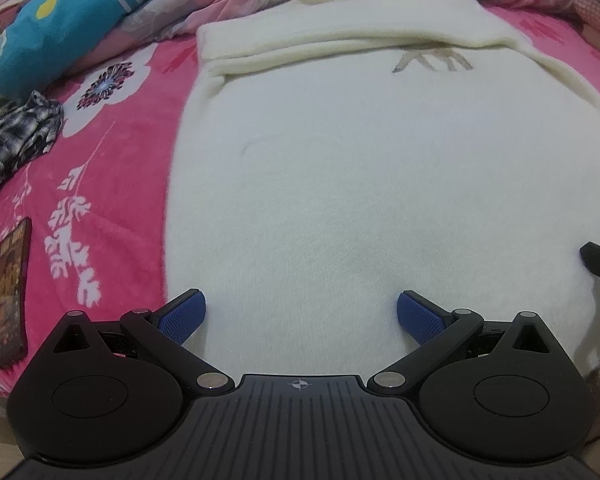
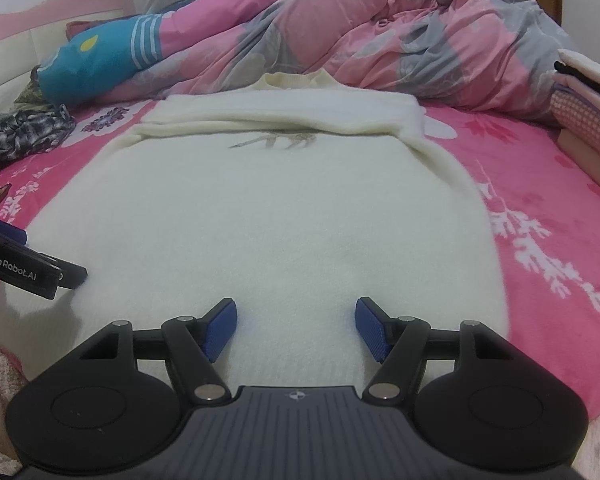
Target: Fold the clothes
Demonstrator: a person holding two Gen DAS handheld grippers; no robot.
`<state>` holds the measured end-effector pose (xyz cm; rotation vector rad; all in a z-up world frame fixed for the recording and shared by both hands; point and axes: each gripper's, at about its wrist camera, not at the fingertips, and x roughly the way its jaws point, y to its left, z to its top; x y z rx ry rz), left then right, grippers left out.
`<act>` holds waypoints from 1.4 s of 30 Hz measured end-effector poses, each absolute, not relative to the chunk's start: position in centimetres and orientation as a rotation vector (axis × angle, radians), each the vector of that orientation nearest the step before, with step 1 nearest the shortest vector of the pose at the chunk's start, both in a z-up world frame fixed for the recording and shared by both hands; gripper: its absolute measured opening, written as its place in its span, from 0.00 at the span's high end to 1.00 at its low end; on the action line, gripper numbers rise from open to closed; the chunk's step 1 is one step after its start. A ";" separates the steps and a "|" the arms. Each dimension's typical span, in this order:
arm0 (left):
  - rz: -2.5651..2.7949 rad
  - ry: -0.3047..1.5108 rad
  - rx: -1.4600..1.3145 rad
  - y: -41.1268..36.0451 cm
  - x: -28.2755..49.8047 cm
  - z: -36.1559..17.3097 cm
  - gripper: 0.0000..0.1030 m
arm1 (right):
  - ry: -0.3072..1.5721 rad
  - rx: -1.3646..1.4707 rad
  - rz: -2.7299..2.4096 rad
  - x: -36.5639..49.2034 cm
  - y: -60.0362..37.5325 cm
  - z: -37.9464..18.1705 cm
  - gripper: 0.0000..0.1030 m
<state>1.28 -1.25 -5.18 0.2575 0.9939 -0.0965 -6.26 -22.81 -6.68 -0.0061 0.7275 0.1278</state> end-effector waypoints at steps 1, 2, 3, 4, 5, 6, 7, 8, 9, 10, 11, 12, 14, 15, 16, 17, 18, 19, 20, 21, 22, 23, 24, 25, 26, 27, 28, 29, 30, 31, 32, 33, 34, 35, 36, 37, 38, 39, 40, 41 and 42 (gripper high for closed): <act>-0.097 0.994 0.264 -1.3 1.3 -5.2 0.00 | 0.728 -0.006 0.126 -6.3 -22.8 -6.7 0.34; -0.100 0.993 0.270 -1.4 1.3 -5.2 0.00 | 0.728 -0.006 0.125 -6.3 -22.8 -6.7 0.34; -0.102 0.993 0.275 -1.4 1.3 -5.2 0.00 | 0.728 -0.006 0.124 -6.3 -22.8 -6.7 0.34; -0.106 0.994 0.276 -1.4 1.3 -5.2 0.00 | 0.727 -0.005 0.123 -6.3 -22.8 -6.7 0.34; -0.110 0.995 0.276 -1.4 1.4 -5.2 0.00 | 0.728 -0.004 0.124 -6.3 -22.8 -6.7 0.34; -0.113 0.995 0.277 -1.3 1.4 -5.2 0.00 | 0.729 -0.003 0.125 -6.3 -22.9 -6.7 0.33; -0.117 0.997 0.276 -1.3 1.5 -5.2 0.00 | 0.730 -0.002 0.125 -6.3 -22.9 -6.6 0.33; -0.121 0.999 0.270 -1.2 1.5 -5.2 0.00 | 0.732 -0.001 0.127 -6.3 -22.9 -6.6 0.33; -0.125 1.000 0.265 -1.1 1.6 -5.2 0.00 | 0.735 -0.001 0.129 -6.3 -23.0 -6.6 0.33; -0.130 0.999 0.259 -1.0 1.6 -5.3 0.00 | 0.739 -0.001 0.132 -6.2 -23.0 -6.5 0.33; -0.138 0.995 0.254 -0.9 1.6 -5.3 0.00 | 0.743 0.000 0.134 -6.2 -23.1 -6.4 0.33; -0.147 0.988 0.253 -0.8 1.5 -5.4 0.00 | 0.749 0.000 0.138 -6.1 -23.1 -6.3 0.33; -0.161 0.981 0.242 -0.5 1.5 -5.4 0.00 | 0.761 0.002 0.146 -5.9 -23.2 -6.0 0.33; -0.167 0.979 0.235 -0.4 1.5 -5.5 0.00 | 0.761 0.012 0.148 -5.8 -23.4 -5.8 0.33; -0.173 0.978 0.228 -0.2 1.5 -5.5 0.00 | 0.757 0.028 0.149 -5.8 -23.5 -5.6 0.33; -0.178 0.978 0.223 -0.1 1.6 -5.5 0.00 | 0.751 0.044 0.147 -5.6 -23.7 -5.4 0.33; -0.184 0.978 0.217 0.0 1.7 -5.6 0.00 | 0.744 0.061 0.145 -5.5 -23.9 -5.2 0.33; -0.190 0.978 0.212 0.1 1.7 -5.6 0.00 | 0.738 0.067 0.142 -5.4 -24.0 -5.0 0.33; -0.195 0.977 0.205 0.2 1.8 -5.6 0.00 | 0.733 0.068 0.134 -5.2 -24.1 -4.9 0.33; -0.198 0.974 0.199 0.3 1.7 -5.7 0.00 | 0.727 0.068 0.127 -5.1 -24.2 -4.7 0.33; -0.201 0.970 0.194 0.4 1.7 -5.7 0.00 | 0.725 0.071 0.123 -4.9 -24.4 -4.6 0.33; -0.202 0.963 0.191 0.5 1.6 -5.7 0.00 | 0.723 0.074 0.120 -4.6 -24.5 -4.4 0.33; -0.203 0.957 0.188 0.6 1.5 -5.8 0.00 | 0.721 0.082 0.118 -4.4 -24.7 -4.3 0.33; -0.203 0.953 0.188 0.6 1.4 -5.8 0.00 | 0.721 0.095 0.118 -4.3 -24.9 -4.3 0.33; -0.202 0.948 0.189 0.5 1.3 -5.8 0.00 | 0.721 0.108 0.118 -4.1 -25.1 -4.2 0.33; -0.203 0.946 0.188 0.5 1.3 -5.8 0.00 | 0.722 0.122 0.115 -4.0 -25.2 -4.3 0.33; -0.204 0.943 0.188 0.5 1.3 -5.8 0.00 | 0.724 0.137 0.111 -3.9 -25.4 -4.3 0.33; -0.206 0.941 0.187 0.6 1.3 -5.8 0.00 | 0.726 0.147 0.108 -3.9 -25.5 -4.4 0.33; -0.208 0.939 0.186 0.6 1.3 -5.8 0.00 | 0.728 0.156 0.105 -3.9 -25.6 -4.5 0.33; -0.211 0.935 0.185 0.7 1.3 -5.8 0.00 | 0.731 0.163 0.101 -3.9 -25.6 -4.5 0.33; -0.213 0.931 0.183 0.7 1.2 -5.8 0.00 | 0.733 0.170 0.097 -3.9 -25.7 -4.6 0.33; -0.218 0.928 0.180 0.8 1.1 -5.8 0.00 | 0.735 0.179 0.090 -3.9 -25.8 -4.7 0.33; -0.223 0.926 0.175 0.9 1.1 -5.7 0.00 | 0.737 0.189 0.083 -3.9 -25.9 -4.7 0.33; -0.230 0.925 0.169 1.1 1.1 -5.6 0.00 | 0.733 0.200 0.080 -4.0 -26.1 -4.6 0.33; -0.240 0.923 0.158 1.3 1.2 -5.3 0.00 | 0.727 0.214 0.079 -3.9 -26.4 -4.4 0.33; -0.251 0.922 0.148 1.6 1.2 -5.1 0.00 | 0.719 0.229 0.080 -3.8 -26.8 -4.2 0.33; -0.262 0.920 0.137 1.8 1.3 -4.8 0.00 | 0.709 0.243 0.085 -3.6 -27.2 -3.8 0.33; -0.275 0.917 0.124 2.0 1.4 -4.4 0.00 | 0.699 0.256 0.092 -3.3 -27.6 -3.4 0.33; -0.293 0.907 0.103 2.3 1.9 -3.8 0.00 | 0.688 0.269 0.098 -3.0 -28.0 -3.1 0.33; -0.309 0.894 0.084 2.6 2.4 -3.2 0.00 | 0.674 0.273 0.108 -2.4 -28.3 -2.5 0.33; -0.314 0.869 0.073 2.8 3.1 -2.3 0.00 | 0.658 0.275 0.119 -1.7 -28.7 -2.0 0.33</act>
